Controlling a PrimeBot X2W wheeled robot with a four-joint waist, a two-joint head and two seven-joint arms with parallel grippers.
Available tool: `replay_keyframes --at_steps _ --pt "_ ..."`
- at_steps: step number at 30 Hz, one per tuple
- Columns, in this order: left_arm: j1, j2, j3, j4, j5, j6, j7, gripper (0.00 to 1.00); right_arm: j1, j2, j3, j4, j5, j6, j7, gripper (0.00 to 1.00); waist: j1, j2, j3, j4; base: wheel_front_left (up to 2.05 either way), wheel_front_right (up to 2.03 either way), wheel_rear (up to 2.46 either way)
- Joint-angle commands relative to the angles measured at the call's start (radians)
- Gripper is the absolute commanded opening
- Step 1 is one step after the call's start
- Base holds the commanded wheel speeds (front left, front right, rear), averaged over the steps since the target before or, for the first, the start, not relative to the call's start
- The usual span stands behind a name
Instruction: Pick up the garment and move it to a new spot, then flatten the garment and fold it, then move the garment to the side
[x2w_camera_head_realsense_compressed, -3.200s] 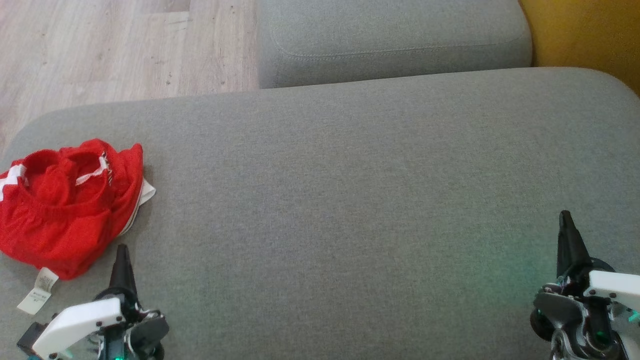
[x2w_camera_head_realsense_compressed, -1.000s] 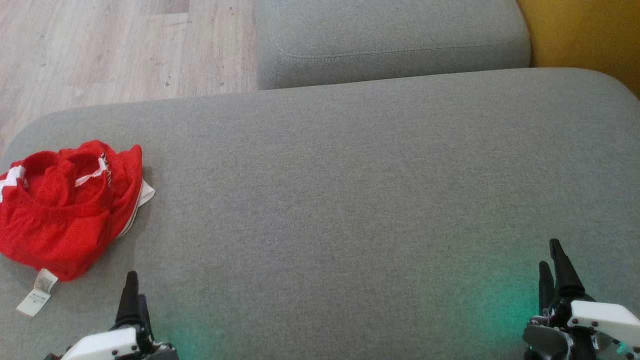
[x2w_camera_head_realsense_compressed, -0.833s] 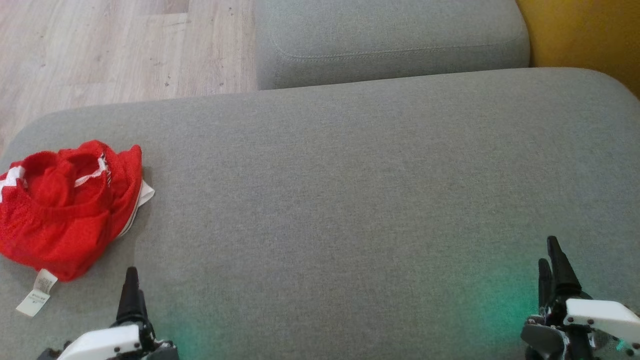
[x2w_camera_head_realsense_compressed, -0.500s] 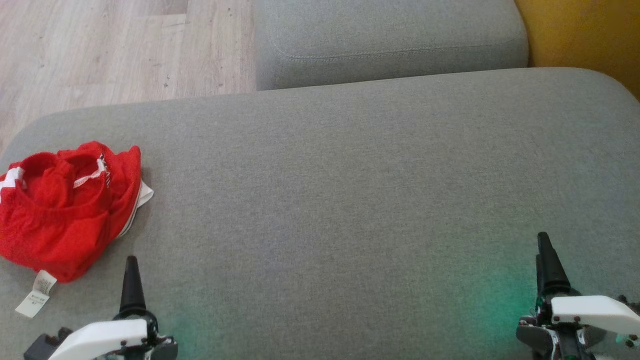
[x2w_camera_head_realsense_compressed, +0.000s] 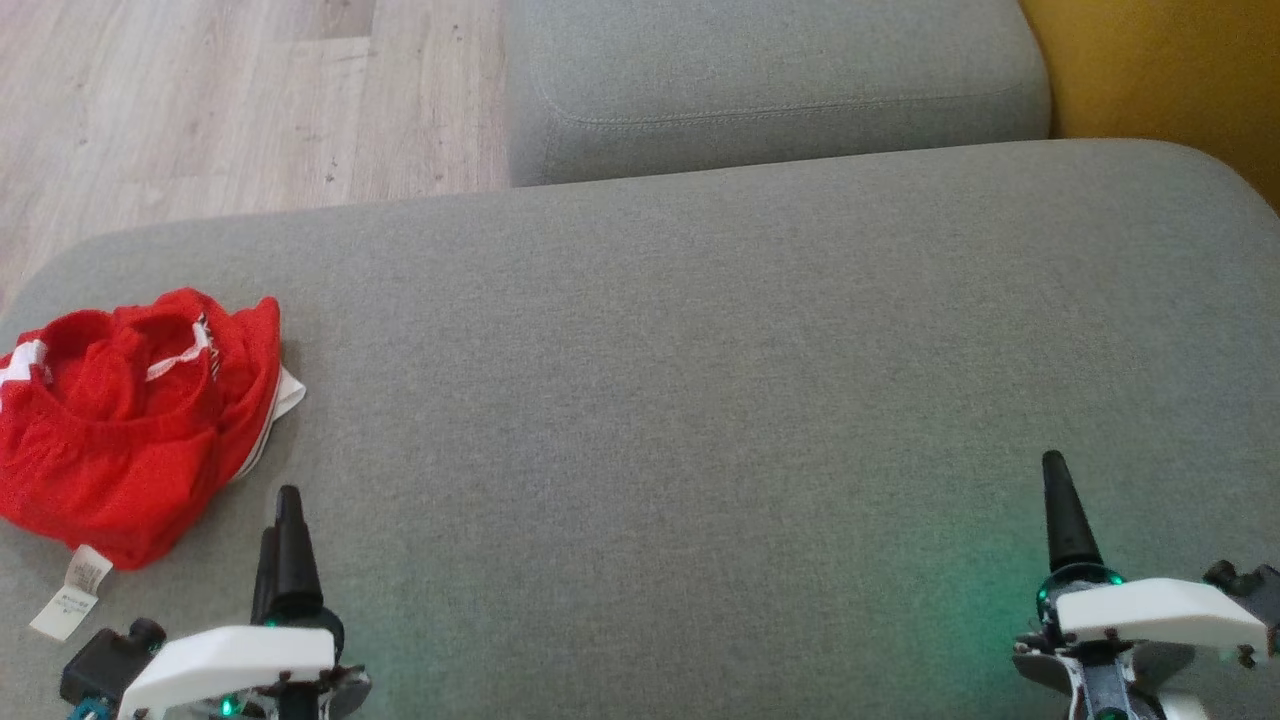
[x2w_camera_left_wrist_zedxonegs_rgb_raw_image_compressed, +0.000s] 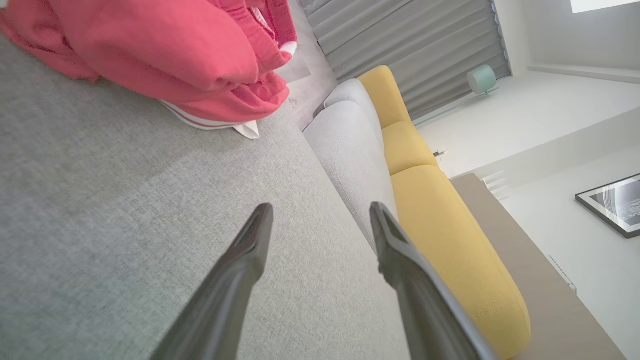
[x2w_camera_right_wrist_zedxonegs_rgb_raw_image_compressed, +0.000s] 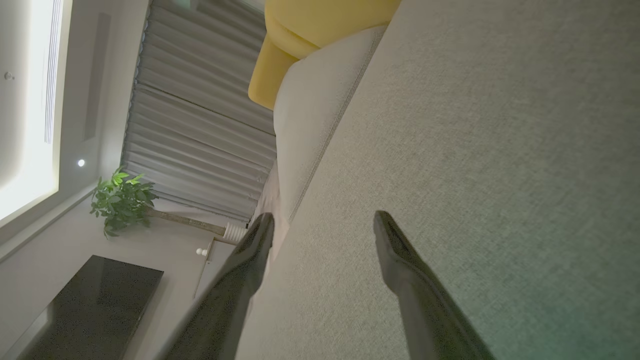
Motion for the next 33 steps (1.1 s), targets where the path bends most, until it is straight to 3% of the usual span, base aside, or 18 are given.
replay_keyframes --at_steps 1,33 --pt "-0.022 0.014 0.0 -0.046 0.038 -0.003 -0.012 1.0 -0.045 -0.005 0.019 -0.04 -0.041 0.0 -0.015 1.0 -0.0001 0.0 -0.001 -0.001 0.0 0.0 0.0" --pt "0.02 0.036 -0.069 -0.124 0.455 -0.004 -0.103 1.0 -0.039 -0.006 0.113 -0.076 -0.444 -0.001 -0.107 1.0 -0.0001 0.0 -0.023 -0.016 0.0 0.0 0.0"
